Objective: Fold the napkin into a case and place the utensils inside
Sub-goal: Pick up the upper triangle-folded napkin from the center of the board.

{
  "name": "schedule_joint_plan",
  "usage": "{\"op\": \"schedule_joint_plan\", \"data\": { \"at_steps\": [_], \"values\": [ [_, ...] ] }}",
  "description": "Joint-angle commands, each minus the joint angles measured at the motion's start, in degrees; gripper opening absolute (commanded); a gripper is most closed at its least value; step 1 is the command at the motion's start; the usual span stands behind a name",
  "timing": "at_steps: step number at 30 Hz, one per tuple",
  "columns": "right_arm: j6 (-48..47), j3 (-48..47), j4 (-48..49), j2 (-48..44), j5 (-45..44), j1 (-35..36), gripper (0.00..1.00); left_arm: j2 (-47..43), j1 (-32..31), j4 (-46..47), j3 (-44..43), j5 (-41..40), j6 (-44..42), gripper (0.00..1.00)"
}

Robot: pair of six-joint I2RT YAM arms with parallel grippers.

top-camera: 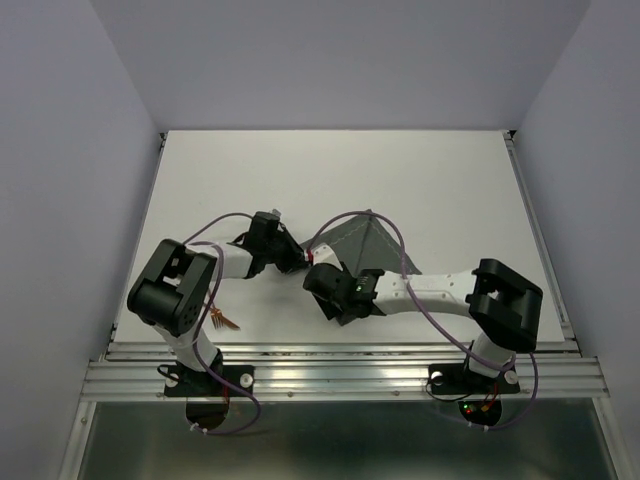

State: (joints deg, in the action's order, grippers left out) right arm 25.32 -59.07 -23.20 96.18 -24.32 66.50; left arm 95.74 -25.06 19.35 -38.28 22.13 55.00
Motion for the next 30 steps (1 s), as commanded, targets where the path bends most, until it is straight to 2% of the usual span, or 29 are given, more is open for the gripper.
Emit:
{"op": "schedule_joint_plan", "data": {
  "at_steps": [1,8,18,24,30],
  "values": [
    [-0.1,-3.16,-1.49,1.2,-6.62,1.88,0.59,-5.04,-0.25,-5.72,-1.71,-0.51,1.16,0.0],
    [-0.89,-4.21,-0.44,2.25,-8.38,3.64,0.65,-10.04,-0.43,-9.42,-1.71,-0.51,5.2,0.0],
    [-0.8,-7.64,-1.23,6.99,-15.13,8.55,0.65,-11.46,-0.52,-11.0,-2.15,-0.86,6.52,0.0],
    [3.76,-10.63,-5.01,11.57,-23.13,10.32,0.58,-11.9,-0.52,-10.83,-1.71,-1.12,6.78,0.0],
    [6.93,-11.33,-7.38,14.56,-27.27,11.45,0.49,-11.72,-0.52,-10.48,-1.18,-1.12,6.96,0.0]
  ]
}}
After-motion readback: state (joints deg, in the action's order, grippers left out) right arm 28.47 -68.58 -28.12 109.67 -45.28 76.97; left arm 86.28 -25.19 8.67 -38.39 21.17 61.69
